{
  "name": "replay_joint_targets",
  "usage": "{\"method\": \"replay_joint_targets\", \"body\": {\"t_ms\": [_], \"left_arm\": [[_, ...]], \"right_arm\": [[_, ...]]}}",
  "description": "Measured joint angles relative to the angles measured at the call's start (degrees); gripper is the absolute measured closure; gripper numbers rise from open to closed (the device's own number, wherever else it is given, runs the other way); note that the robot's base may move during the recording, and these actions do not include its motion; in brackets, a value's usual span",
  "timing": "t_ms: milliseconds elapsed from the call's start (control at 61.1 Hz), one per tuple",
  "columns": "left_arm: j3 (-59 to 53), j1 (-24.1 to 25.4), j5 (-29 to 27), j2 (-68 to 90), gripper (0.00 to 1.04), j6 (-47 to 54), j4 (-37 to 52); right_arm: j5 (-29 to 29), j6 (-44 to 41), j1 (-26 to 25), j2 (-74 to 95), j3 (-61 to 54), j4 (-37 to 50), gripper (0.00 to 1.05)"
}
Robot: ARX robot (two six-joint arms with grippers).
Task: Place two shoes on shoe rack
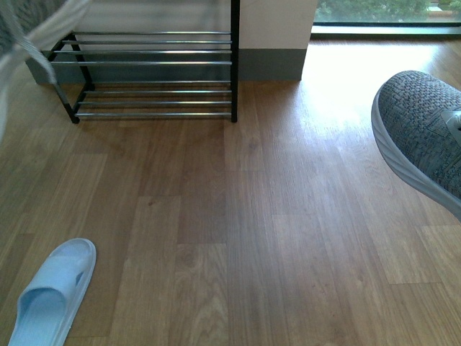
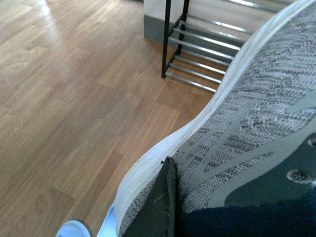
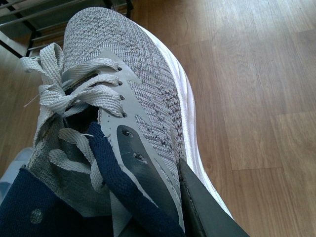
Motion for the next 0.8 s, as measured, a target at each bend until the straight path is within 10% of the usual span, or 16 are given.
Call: {"method": "replay_joint_targets", "body": {"t_ms": [803], "left_arm": [[-0.20,-0.33,0.35,0.15,1.03,0.44,0.46]], "right_arm": [[0.35,0.00,-0.13,-0.02,0.00,0.00,1.03]]}}
